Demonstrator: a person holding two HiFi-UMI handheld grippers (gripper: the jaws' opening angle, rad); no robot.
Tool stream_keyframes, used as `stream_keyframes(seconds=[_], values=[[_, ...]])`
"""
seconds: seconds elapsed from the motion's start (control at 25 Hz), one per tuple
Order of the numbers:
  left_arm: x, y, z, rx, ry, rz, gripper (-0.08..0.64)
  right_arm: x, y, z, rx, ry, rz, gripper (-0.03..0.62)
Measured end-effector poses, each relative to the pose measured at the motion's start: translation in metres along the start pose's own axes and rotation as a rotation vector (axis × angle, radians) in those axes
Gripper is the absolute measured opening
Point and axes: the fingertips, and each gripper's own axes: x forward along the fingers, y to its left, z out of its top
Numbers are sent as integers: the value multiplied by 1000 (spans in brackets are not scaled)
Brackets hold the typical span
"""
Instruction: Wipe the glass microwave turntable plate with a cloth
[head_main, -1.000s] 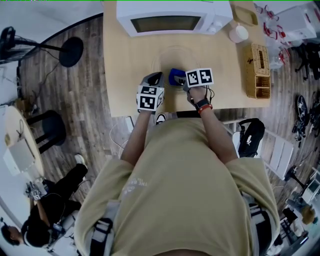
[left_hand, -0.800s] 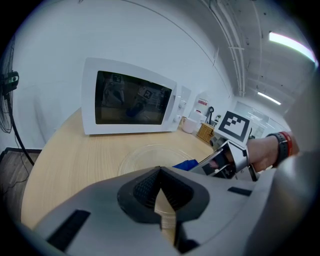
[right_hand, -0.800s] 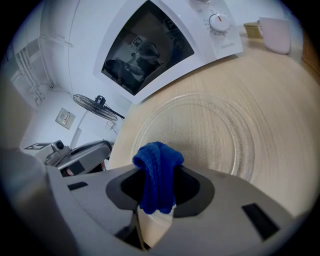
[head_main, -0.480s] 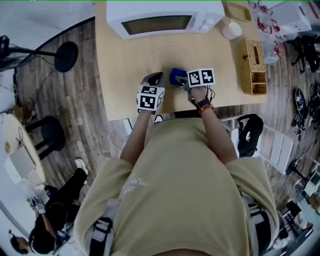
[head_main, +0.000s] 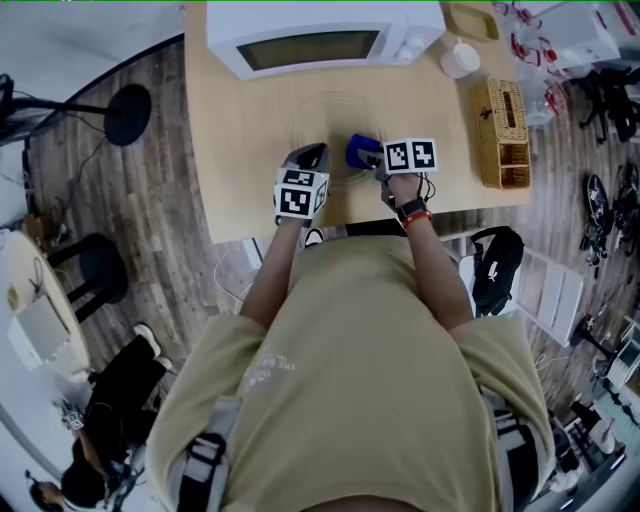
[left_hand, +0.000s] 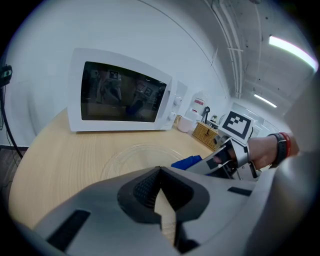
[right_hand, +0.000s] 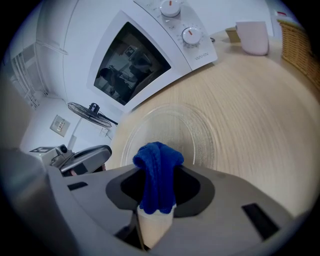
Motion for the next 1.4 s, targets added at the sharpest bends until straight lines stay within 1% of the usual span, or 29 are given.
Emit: stream_keyframes(seconds=[0.2, 0.4, 0.6, 0.8, 1.0, 1.16, 1.28, 1.4], values=[[5, -5, -1, -1, 5, -13, 18, -8, -10, 1, 9, -14, -23, 140], [9, -11, -1, -1, 11, -26, 18, -22, -23, 0, -1, -27, -69, 140], [13, -20, 0, 9, 14, -44, 18, -35, -37, -2, 23, -50, -96, 140], [12, -22, 0, 7, 12, -42, 18, -41, -41, -3, 17, -54, -115, 140], [5, -19, -4, -4, 8, -25, 18, -41, -42, -4, 16, -53, -120, 140], [-6, -12, -8, -13, 1, 1, 18, -43, -36, -3, -9, -63, -112, 138], [-18, -7, -12, -26, -8, 20, 18, -42, -26, -4, -20, -63, -92, 138], [-29, 2, -16, -39, -17, 43, 18, -37, -8, -4, -46, -59, -50, 138]])
